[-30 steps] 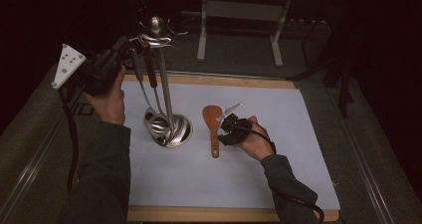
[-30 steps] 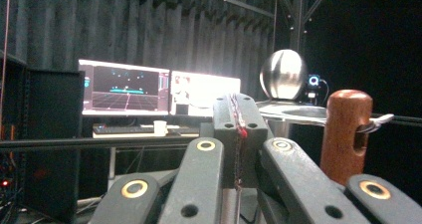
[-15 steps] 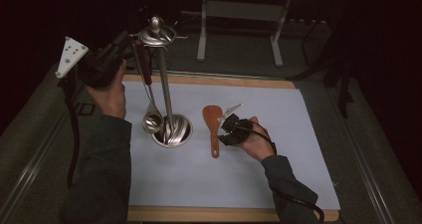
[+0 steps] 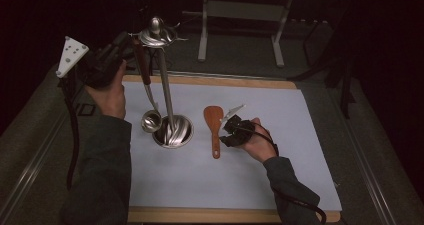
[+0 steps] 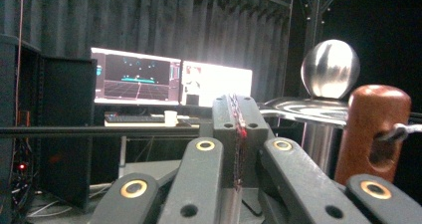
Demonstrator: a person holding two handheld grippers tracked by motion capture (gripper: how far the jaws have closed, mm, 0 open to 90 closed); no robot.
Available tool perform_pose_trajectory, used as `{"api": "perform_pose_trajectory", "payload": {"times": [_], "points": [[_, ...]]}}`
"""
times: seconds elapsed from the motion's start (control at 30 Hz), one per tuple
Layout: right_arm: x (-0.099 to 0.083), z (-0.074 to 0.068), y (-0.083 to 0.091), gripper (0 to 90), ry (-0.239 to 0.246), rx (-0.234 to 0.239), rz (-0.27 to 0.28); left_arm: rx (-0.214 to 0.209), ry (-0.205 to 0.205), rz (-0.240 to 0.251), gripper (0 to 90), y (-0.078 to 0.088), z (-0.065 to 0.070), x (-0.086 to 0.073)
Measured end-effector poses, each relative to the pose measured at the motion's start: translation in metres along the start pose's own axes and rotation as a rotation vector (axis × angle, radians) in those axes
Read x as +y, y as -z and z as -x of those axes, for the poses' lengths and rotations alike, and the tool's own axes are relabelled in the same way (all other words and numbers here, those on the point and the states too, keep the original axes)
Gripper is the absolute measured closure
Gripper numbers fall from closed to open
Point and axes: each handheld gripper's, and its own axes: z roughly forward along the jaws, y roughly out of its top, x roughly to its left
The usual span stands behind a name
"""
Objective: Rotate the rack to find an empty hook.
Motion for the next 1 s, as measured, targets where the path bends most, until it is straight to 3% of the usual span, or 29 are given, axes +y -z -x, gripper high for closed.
{"api": "perform_pose_trajectory", "payload": {"times": [0.23,0.43,0.63,0.7,0.73,0.83,0.87,0.9,1.0], "points": [[-0.005,0.002,-0.003,56.5,-0.014,0.001,0.000,-0.010,0.014,-0.008,88.0,0.018,-0.001,-0.014],[-0.009,0.001,-0.010,56.8,-0.023,0.003,-0.006,-0.002,-0.004,-0.048,85.9,0.037,0.000,-0.039],[-0.015,0.001,-0.017,58.3,-0.035,0.005,-0.009,0.021,0.047,-0.079,83.3,0.058,-0.006,-0.067],[-0.018,0.002,-0.021,62.3,-0.048,0.004,-0.012,0.032,0.058,-0.104,81.1,0.069,-0.005,-0.084],[-0.018,0.002,-0.021,62.3,-0.048,0.004,-0.012,0.032,0.058,-0.104,80.7,0.069,-0.005,-0.084],[-0.025,0.001,-0.028,79.5,-0.055,-0.009,-0.014,0.039,0.078,-0.137,78.1,0.085,-0.002,-0.111],[-0.025,0.001,-0.028,79.5,-0.055,-0.009,-0.014,0.039,0.078,-0.137,77.5,0.085,-0.002,-0.111],[-0.027,0.000,-0.032,85.3,-0.060,-0.015,-0.021,0.041,0.090,-0.144,77.4,0.090,-0.002,-0.119],[-0.031,-0.001,-0.039,86.5,-0.067,-0.008,-0.020,0.049,0.095,-0.217,77.2,0.105,0.000,-0.153]]}}
